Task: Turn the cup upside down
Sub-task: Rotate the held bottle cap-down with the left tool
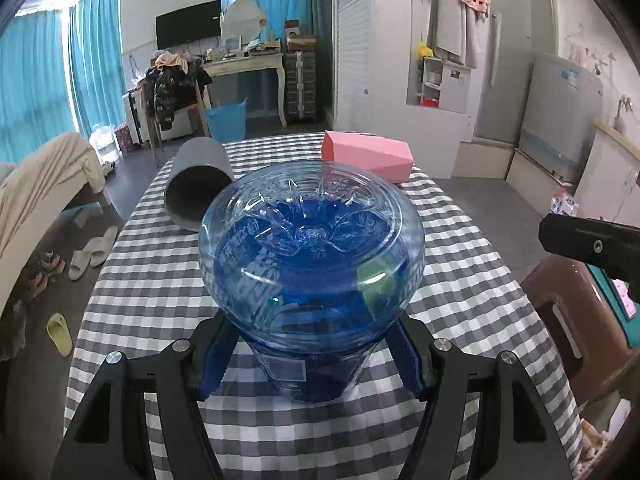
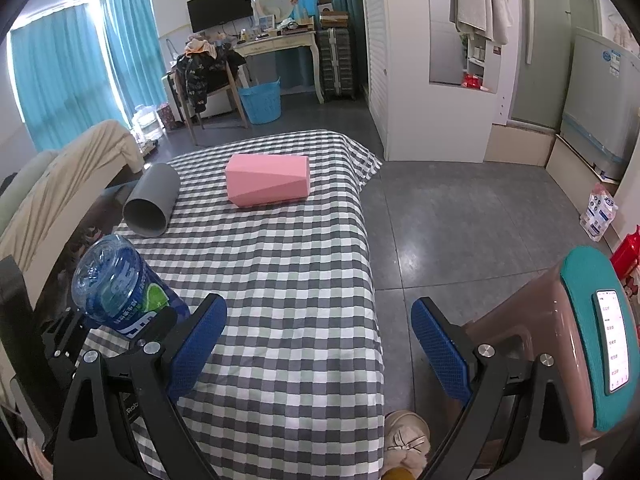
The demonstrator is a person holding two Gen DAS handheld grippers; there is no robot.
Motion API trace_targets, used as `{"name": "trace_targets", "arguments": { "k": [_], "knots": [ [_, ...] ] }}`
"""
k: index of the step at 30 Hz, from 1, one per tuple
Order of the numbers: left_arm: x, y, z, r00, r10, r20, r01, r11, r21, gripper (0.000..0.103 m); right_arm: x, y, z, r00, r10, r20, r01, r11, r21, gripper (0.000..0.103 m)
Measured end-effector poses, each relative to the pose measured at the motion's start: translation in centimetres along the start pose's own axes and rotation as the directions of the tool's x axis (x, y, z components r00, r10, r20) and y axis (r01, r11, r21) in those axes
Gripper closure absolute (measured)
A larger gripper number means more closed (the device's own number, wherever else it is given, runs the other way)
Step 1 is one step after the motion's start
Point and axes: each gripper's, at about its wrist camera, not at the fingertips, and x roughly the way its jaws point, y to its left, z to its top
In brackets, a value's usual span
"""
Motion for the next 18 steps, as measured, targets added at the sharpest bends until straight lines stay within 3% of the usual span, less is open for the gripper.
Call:
{"name": "trace_targets", "arguments": {
  "k": [3, 5, 12, 18],
  "knots": [
    [-0.1, 0.0, 0.0, 1.000, -0.015, 0.002, 0.015, 1.000, 0.009, 0.029, 0.0, 0.2, -0.1, 1.000, 0.003, 0.003, -0.003, 1.000, -0.005, 0.009],
    [-0.2, 0.2, 0.0, 0.999, -0.036, -0.003, 0.036, 0.999, 0.003, 0.020, -0.2, 0.3, -0.1, 1.000, 0.003, 0.008, -0.003, 1.000, -0.006, 0.009],
    [-3.0, 0.7, 1.5, 0.996, -0.021, 0.087, 0.022, 1.000, -0.013, 0.019, -1.4, 0.3, 0.0, 0.998, 0.021, 0.056, -0.020, 1.000, -0.015, 0.009],
    [-6.8, 0.8, 3.2, 0.982, 0.007, 0.191, -0.009, 1.000, 0.009, 0.019, -4.6, 0.9, 0.3, 0.982, 0.063, 0.176, -0.056, 0.998, -0.043, 0.009]
  ]
}}
